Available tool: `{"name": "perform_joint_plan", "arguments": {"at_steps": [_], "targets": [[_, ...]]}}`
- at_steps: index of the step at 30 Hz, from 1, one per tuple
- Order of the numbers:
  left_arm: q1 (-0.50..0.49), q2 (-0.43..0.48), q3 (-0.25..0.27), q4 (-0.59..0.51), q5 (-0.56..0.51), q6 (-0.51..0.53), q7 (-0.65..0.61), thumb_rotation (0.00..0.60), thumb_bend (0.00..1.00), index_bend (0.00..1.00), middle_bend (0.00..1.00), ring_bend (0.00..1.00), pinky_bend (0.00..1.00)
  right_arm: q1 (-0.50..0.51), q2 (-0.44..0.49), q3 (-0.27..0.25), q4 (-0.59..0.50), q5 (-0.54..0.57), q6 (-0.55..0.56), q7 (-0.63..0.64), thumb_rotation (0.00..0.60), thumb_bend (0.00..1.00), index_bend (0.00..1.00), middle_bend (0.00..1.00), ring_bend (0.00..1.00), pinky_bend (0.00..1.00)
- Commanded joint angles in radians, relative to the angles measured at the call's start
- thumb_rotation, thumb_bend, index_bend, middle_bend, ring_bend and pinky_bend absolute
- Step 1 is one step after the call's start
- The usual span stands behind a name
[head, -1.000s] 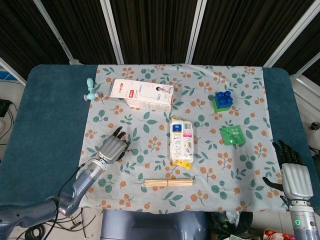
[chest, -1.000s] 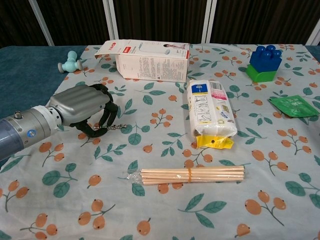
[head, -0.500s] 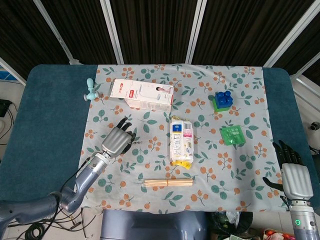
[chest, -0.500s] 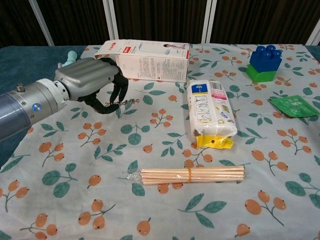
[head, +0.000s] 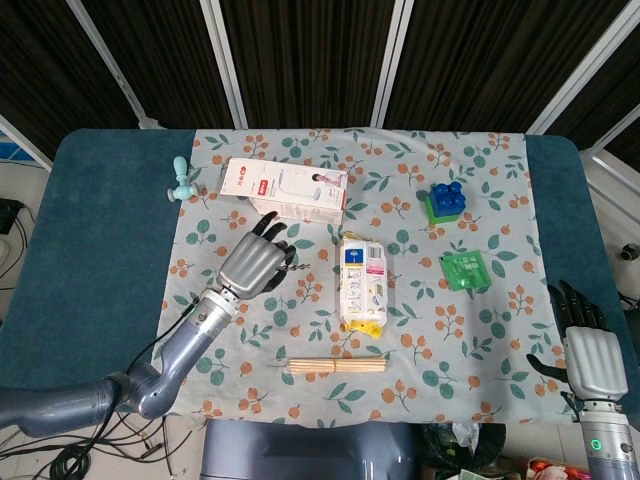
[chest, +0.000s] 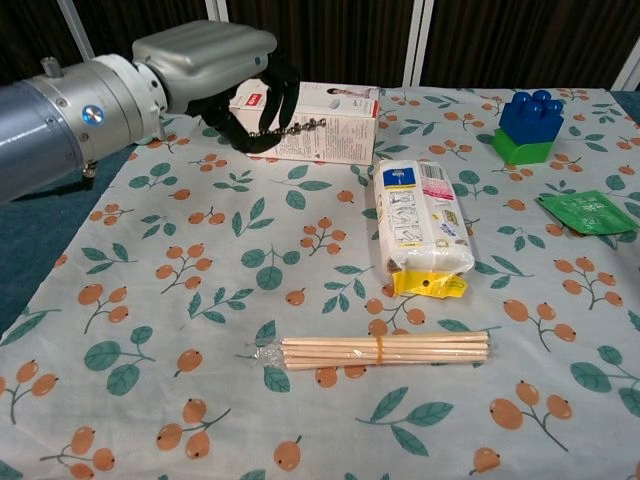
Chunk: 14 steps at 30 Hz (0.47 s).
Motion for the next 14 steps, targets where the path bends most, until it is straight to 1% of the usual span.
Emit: {"name": "perform_joint_plan", "arguments": {"at_steps": [1,5,14], "targets": [[-0.022,0.037,-0.036,-0.068,-0.043,0.012,0.040,0.600,0.40,0.54,0.58,0.18,0.10,0.000,0.000,0.000,0.000,0.001,-0.001,0.000,0.600,0.00,0.01,0.01,0.10,0.14],[-0.029,0.065,-0.045,-0.122,-0.057,0.031,0.052,0.600,0.40,0.54,0.58,0.18,0.10,0.000,0.000,0.000,-0.001,0.002,-0.001,-0.001,0.600,0.00,0.01,0.01,0.10,0.14],[-0.050,0.110,-0.024,-0.180,-0.089,0.046,0.108,0.600,0.40,0.54,0.58,0.18,0.10,0.000,0.000,0.000,-0.003,0.002,0.000,-0.004,0.600,0.00,0.01,0.01,0.10,0.14]]}}
